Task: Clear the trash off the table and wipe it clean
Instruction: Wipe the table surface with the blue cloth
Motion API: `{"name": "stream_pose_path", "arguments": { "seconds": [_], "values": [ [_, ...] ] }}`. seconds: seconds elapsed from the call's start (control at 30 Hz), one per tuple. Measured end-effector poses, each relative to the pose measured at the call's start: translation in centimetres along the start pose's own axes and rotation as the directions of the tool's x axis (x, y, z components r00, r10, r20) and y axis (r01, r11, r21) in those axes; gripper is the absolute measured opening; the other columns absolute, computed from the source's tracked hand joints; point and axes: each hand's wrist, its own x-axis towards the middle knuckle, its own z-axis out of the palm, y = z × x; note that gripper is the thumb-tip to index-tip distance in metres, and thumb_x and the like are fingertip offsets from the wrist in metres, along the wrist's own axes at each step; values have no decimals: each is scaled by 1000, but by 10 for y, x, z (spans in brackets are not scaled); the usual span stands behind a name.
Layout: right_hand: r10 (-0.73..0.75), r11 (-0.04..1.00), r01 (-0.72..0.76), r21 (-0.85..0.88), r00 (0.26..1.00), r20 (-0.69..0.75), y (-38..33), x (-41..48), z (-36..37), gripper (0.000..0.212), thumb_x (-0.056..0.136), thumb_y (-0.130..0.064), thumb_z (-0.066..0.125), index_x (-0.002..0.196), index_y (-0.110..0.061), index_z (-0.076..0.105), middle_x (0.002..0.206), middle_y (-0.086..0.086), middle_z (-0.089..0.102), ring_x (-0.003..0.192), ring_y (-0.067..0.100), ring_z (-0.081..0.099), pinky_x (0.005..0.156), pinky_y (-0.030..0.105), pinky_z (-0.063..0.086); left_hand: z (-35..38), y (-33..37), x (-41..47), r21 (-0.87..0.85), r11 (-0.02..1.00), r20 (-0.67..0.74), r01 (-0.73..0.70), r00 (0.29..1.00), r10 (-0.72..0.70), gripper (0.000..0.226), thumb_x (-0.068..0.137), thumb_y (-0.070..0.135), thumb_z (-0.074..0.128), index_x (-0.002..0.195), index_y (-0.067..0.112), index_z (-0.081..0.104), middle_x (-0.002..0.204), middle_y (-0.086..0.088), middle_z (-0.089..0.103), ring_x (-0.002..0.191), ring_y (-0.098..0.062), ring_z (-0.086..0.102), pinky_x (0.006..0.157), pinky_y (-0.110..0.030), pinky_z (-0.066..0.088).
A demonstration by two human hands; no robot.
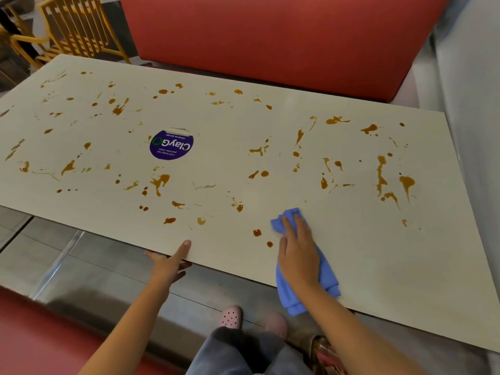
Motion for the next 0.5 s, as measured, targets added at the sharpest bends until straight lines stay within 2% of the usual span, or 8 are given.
{"name": "stream_pose_path", "arguments": {
  "seconds": [0.03,0.13,0.23,0.3,0.37,0.43,0.5],
  "values": [
    [-54,998,53,19,998,29,5,-5,-2,45,92,-23,28,128,-10,53,133,16,50,124,32,46,93,40,50,0,-1,1,5,1000,-1,-1,1000,1,102,85,29,65,146,18,-15,110,-12,53,89,-26,60,88,-42,49],
    [-217,976,216,29,972,84,34,-12,-21,42,92,-22,33,129,-13,50,138,9,47,124,19,41,102,22,33,-1,-4,7,37,999,-9,3,1000,-2,97,85,28,65,147,15,-9,110,-12,53,88,-26,60,86,-41,49],
    [-297,955,297,22,950,99,62,-10,-42,41,91,-22,36,128,-13,52,140,0,40,122,13,40,102,25,32,-5,-6,11,84,996,-8,6,1000,-5,101,81,35,68,147,14,-7,119,-12,51,95,-27,60,88,-40,48],
    [-248,969,247,28,966,69,73,-1,-49,42,92,-24,35,129,-14,53,140,0,42,123,13,43,101,30,39,-7,-4,10,143,990,-40,-6,999,12,109,72,43,73,147,13,-1,132,-14,44,113,-32,52,98,-44,43],
    [-171,985,171,3,985,35,75,8,-47,42,93,-24,36,129,-11,53,138,7,47,122,22,50,95,36,48,-10,-1,7,238,971,-113,-29,992,57,120,66,45,77,147,11,-5,150,-17,18,134,-36,29,108,-48,30],
    [-70,997,70,-30,997,-17,67,18,-37,36,93,-15,45,126,-6,55,135,16,49,119,33,52,90,40,50,-15,1,5,331,940,-166,-80,976,142,132,61,52,77,146,8,-14,155,-11,-5,142,-32,9,113,-47,20],
    [31,998,-34,-51,997,-74,51,27,-22,34,89,-1,54,123,-3,57,132,21,49,118,39,51,87,44,52,-19,4,6,487,862,-177,-139,951,254,139,54,63,72,146,7,-16,155,-9,-12,144,-29,-4,116,-46,10]
  ]
}}
